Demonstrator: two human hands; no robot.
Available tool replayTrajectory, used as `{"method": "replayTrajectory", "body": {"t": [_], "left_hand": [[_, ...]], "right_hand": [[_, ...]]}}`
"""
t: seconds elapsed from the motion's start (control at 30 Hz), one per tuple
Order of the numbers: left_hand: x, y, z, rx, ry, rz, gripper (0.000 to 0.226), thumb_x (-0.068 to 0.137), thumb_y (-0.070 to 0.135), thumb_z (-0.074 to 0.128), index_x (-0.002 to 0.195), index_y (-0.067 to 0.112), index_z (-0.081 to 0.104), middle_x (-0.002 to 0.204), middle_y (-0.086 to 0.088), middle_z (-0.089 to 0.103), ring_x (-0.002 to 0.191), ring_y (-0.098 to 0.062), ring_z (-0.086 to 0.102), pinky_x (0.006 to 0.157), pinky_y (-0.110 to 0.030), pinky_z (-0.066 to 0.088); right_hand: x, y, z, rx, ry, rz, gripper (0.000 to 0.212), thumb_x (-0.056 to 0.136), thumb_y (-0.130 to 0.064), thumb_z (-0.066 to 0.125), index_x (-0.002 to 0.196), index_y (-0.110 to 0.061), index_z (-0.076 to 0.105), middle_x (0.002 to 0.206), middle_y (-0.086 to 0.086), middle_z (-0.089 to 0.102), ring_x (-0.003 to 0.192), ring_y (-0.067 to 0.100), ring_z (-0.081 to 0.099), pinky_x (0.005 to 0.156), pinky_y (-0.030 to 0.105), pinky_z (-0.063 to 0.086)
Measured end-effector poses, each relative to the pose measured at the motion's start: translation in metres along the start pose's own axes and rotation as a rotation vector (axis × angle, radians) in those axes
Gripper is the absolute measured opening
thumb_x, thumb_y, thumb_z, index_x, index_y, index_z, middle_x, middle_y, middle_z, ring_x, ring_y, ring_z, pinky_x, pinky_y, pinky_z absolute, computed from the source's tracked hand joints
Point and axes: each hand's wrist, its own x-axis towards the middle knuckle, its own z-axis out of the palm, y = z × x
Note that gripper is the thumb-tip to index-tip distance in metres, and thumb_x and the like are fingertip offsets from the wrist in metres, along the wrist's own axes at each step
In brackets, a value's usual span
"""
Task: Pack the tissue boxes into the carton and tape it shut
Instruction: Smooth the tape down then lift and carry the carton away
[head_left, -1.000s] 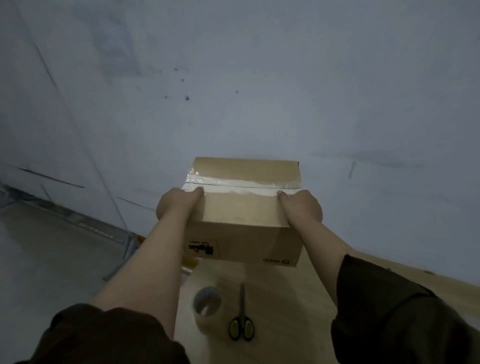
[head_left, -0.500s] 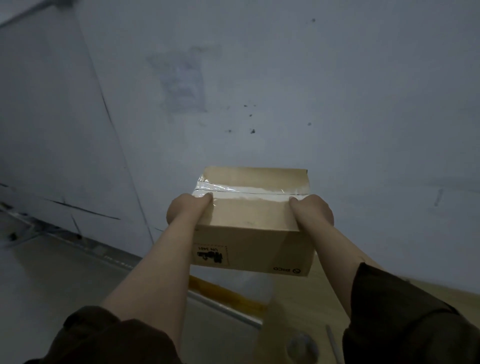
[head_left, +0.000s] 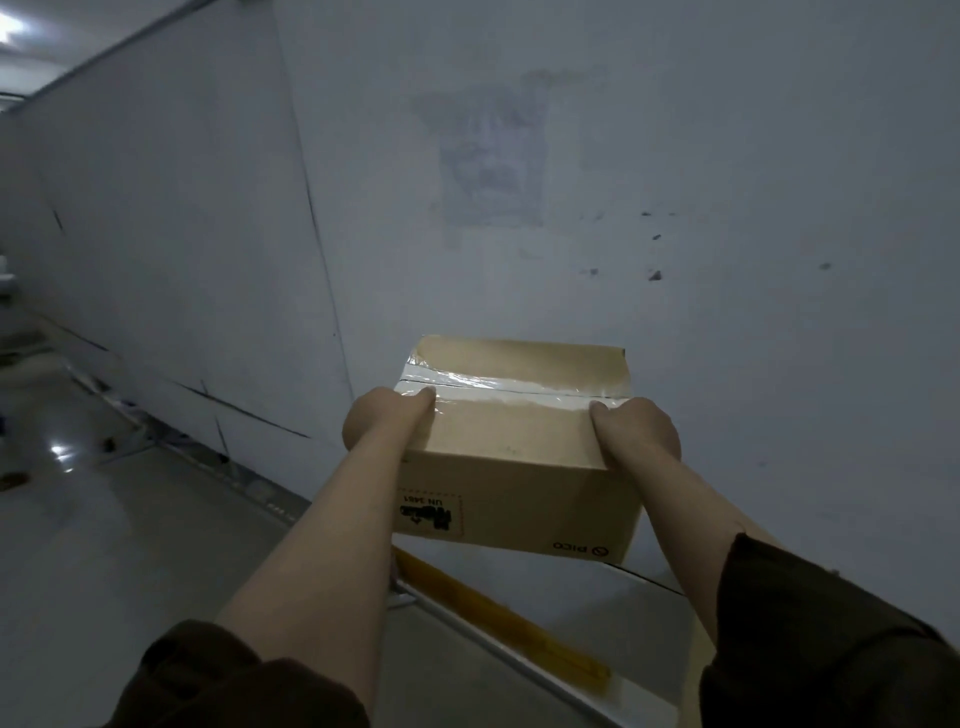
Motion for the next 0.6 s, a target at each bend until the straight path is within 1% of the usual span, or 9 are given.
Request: {"method": "replayTrajectory", "body": {"t": [0.07, 0.13, 0.2, 0.23, 0.33, 0.43, 0.5, 0.57, 0.6], "left_hand": [[0.022, -0.002, -0.006, -0.005, 0.014, -0.013, 0.059, 0.085, 0.059, 0.052, 0.115, 0.009, 0.062, 0.118, -0.011, 0.064, 0.105, -0.032, 0.061, 0.071, -0.031, 0.039], [0.040, -0.005, -0.010, -0.008, 0.024, -0.023, 0.058, 0.085, 0.059, 0.052, 0.113, 0.009, 0.063, 0.115, -0.010, 0.065, 0.096, -0.030, 0.059, 0.069, -0.031, 0.039], [0.056, -0.006, -0.015, -0.004, 0.022, -0.032, 0.057, 0.085, 0.058, 0.052, 0.112, 0.009, 0.063, 0.113, -0.010, 0.065, 0.091, -0.029, 0.058, 0.069, -0.031, 0.039], [0.065, -0.008, -0.017, -0.003, 0.019, -0.038, 0.057, 0.085, 0.058, 0.052, 0.113, 0.009, 0.063, 0.114, -0.010, 0.065, 0.095, -0.030, 0.060, 0.069, -0.030, 0.039], [0.089, -0.009, -0.021, -0.009, 0.004, -0.034, 0.058, 0.085, 0.058, 0.053, 0.114, 0.008, 0.063, 0.118, -0.011, 0.064, 0.106, -0.032, 0.061, 0.072, -0.031, 0.040], [0.115, -0.011, -0.026, -0.016, -0.012, -0.008, 0.060, 0.085, 0.058, 0.053, 0.116, 0.008, 0.063, 0.120, -0.012, 0.063, 0.109, -0.033, 0.060, 0.074, -0.031, 0.041], [0.131, -0.015, -0.028, -0.034, -0.030, 0.011, 0.060, 0.085, 0.058, 0.053, 0.116, 0.007, 0.063, 0.121, -0.012, 0.063, 0.110, -0.033, 0.060, 0.075, -0.031, 0.041], [0.145, -0.019, -0.033, -0.044, -0.050, 0.042, 0.060, 0.085, 0.057, 0.054, 0.117, 0.007, 0.063, 0.123, -0.012, 0.063, 0.111, -0.033, 0.060, 0.076, -0.031, 0.041], [0.153, -0.022, -0.036, -0.044, -0.060, 0.061, 0.060, 0.085, 0.057, 0.054, 0.117, 0.007, 0.063, 0.123, -0.012, 0.063, 0.112, -0.034, 0.060, 0.076, -0.031, 0.041]], "right_hand": [[0.013, -0.016, 0.016, 0.001, -0.003, -0.012, 0.043, 0.094, -0.041, 0.047, 0.119, -0.010, 0.062, 0.109, 0.009, 0.066, 0.081, 0.023, 0.051, 0.068, 0.029, 0.038], [0.020, -0.031, 0.027, 0.003, -0.002, -0.013, 0.043, 0.094, -0.041, 0.047, 0.119, -0.009, 0.062, 0.112, 0.010, 0.066, 0.083, 0.025, 0.053, 0.069, 0.029, 0.039], [0.025, -0.045, 0.037, 0.000, -0.003, -0.007, 0.043, 0.094, -0.040, 0.047, 0.119, -0.008, 0.061, 0.115, 0.011, 0.066, 0.094, 0.030, 0.059, 0.071, 0.030, 0.039], [0.027, -0.051, 0.042, -0.001, -0.001, -0.005, 0.043, 0.094, -0.040, 0.047, 0.120, -0.009, 0.062, 0.116, 0.011, 0.066, 0.098, 0.031, 0.060, 0.072, 0.030, 0.039], [0.033, -0.068, 0.051, -0.019, 0.007, 0.009, 0.041, 0.094, -0.040, 0.047, 0.115, -0.009, 0.064, 0.113, 0.012, 0.067, 0.096, 0.031, 0.060, 0.072, 0.030, 0.041], [0.037, -0.083, 0.062, -0.022, 0.030, 0.019, 0.040, 0.094, -0.039, 0.047, 0.111, -0.007, 0.063, 0.110, 0.012, 0.066, 0.088, 0.029, 0.057, 0.071, 0.031, 0.040], [0.037, -0.094, 0.071, -0.033, 0.060, 0.019, 0.038, 0.095, -0.039, 0.047, 0.107, -0.006, 0.062, 0.108, 0.012, 0.066, 0.088, 0.029, 0.056, 0.071, 0.031, 0.040], [0.035, -0.104, 0.079, -0.043, 0.085, 0.032, 0.035, 0.095, -0.039, 0.047, 0.103, -0.008, 0.060, 0.100, 0.011, 0.062, 0.084, 0.028, 0.054, 0.070, 0.031, 0.039], [0.033, -0.111, 0.084, -0.045, 0.096, 0.046, 0.035, 0.095, -0.039, 0.047, 0.105, -0.008, 0.060, 0.095, 0.009, 0.058, 0.082, 0.026, 0.050, 0.069, 0.031, 0.038]]}}
